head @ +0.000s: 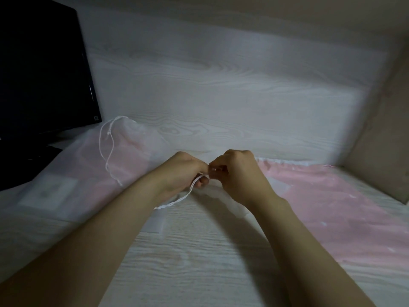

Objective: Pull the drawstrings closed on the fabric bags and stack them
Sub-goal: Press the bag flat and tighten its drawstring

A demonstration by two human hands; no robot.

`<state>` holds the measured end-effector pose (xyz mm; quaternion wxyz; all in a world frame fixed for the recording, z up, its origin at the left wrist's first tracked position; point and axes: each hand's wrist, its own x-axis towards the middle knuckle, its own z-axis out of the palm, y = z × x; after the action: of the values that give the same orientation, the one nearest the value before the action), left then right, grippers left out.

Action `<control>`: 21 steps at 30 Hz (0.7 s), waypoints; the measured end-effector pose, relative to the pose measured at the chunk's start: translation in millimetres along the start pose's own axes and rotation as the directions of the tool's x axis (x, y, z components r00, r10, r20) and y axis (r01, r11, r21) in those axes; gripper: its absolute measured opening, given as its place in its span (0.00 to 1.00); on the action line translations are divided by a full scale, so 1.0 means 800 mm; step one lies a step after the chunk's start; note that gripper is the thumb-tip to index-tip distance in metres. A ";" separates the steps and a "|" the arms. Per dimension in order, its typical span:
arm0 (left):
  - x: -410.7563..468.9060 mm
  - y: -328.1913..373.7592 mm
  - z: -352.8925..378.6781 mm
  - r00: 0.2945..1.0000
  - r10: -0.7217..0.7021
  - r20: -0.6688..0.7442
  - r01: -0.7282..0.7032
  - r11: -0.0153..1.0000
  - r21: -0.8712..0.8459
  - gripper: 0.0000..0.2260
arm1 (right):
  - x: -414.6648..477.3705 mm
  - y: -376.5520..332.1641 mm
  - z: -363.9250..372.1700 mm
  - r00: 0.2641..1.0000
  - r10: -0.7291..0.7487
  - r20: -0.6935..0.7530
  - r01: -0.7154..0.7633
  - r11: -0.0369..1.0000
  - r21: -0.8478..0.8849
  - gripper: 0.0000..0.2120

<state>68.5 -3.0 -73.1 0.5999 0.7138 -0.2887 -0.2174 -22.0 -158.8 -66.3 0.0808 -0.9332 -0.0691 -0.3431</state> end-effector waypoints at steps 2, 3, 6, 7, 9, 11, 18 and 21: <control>-0.002 0.001 0.001 1.000 -0.020 0.013 0.020 1.000 0.001 0.08 | -0.001 0.002 0.002 0.999 0.000 0.035 0.001 1.000 -0.018 0.05; -0.003 0.001 0.002 1.000 -0.020 0.016 0.020 1.000 -0.005 0.07 | -0.002 0.003 0.003 0.999 0.001 0.046 0.001 1.000 -0.028 0.05; -0.007 0.003 0.006 1.000 0.011 -0.015 -0.011 0.999 -0.037 0.08 | -0.003 0.004 0.005 0.998 0.031 0.053 -0.028 0.998 -0.059 0.08; -0.007 0.002 0.006 0.997 0.031 -0.077 -0.033 0.999 -0.028 0.13 | -0.003 0.004 0.004 0.998 0.051 0.047 -0.049 0.998 -0.045 0.09; -0.005 -0.003 0.003 0.968 0.118 -0.221 -0.122 0.993 -0.003 0.17 | -0.002 0.001 0.000 0.990 0.134 0.039 -0.137 0.988 0.077 0.08; -0.003 -0.005 -0.001 0.944 0.220 -0.246 -0.230 0.973 -0.011 0.12 | -0.002 -0.002 -0.008 0.964 0.255 0.075 -0.266 0.919 0.292 0.10; -0.009 0.004 0.004 0.856 0.425 -0.295 -0.364 0.900 0.241 0.10 | -0.003 -0.008 -0.018 0.802 0.474 0.363 -0.561 0.392 0.729 0.09; -0.007 0.002 0.006 0.853 0.460 -0.245 -0.406 0.882 0.241 0.10 | -0.003 -0.003 -0.015 0.764 0.506 0.400 -0.592 0.304 0.746 0.09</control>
<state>61.1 -3.3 -73.0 0.6025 0.7055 -0.3682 0.0597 -31.9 -159.1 -58.2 0.6284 -0.7523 0.0932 -0.1744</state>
